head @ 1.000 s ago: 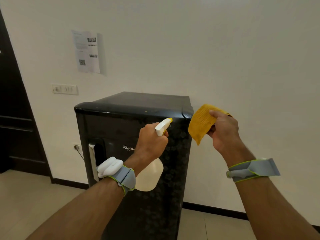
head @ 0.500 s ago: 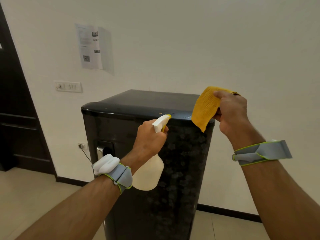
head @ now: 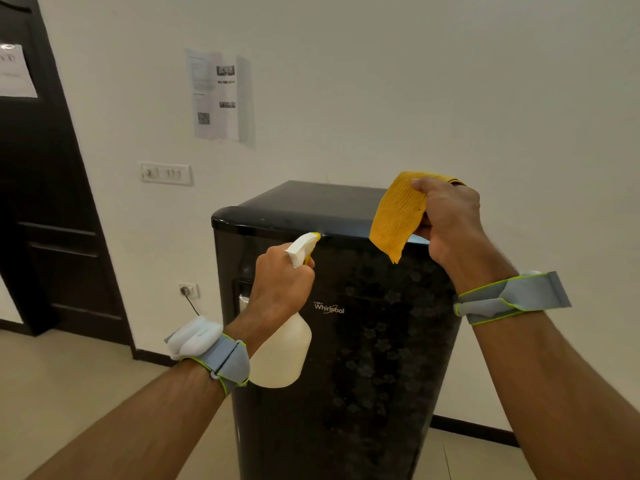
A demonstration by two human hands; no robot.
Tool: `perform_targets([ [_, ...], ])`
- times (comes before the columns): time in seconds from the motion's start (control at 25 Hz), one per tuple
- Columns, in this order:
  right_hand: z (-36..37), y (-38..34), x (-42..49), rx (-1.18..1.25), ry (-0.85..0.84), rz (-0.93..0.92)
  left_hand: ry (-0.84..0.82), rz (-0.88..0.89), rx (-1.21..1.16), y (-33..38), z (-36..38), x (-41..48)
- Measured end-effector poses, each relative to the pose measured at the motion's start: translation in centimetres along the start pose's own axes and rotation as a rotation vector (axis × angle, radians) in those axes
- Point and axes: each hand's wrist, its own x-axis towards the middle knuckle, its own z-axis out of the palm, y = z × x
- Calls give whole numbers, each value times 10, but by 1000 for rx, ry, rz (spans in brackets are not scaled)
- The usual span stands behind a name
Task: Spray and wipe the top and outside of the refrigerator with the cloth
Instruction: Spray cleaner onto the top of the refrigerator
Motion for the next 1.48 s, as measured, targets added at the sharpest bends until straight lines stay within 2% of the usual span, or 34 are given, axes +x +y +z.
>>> perform_targets([
  [0.4, 37, 12, -13, 5, -35, 24, 212, -136, 121, -24, -51, 20],
  [0.6, 37, 10, -8, -13, -21, 7, 219, -185, 197, -22, -63, 36],
  [0.76, 30, 3, -1, -27, 0, -13, 109, -159, 133, -16, -57, 55],
  [0.88, 19, -6, 6, -29, 37, -31, -80, -128, -42, -4, -45, 65],
  [1.0, 4, -14, 19, -54, 73, -57, -255, -103, -62, 20, -31, 72],
  [1.12, -8, -21, 32, -65, 73, -63, -298, -79, -25, 47, -24, 80],
  [1.32, -27, -31, 79, -120, 60, -62, -467, -44, -70, 88, 6, 111],
  [1.48, -41, -34, 117, -146, 62, -66, -494, -64, -32, 122, 28, 131],
])
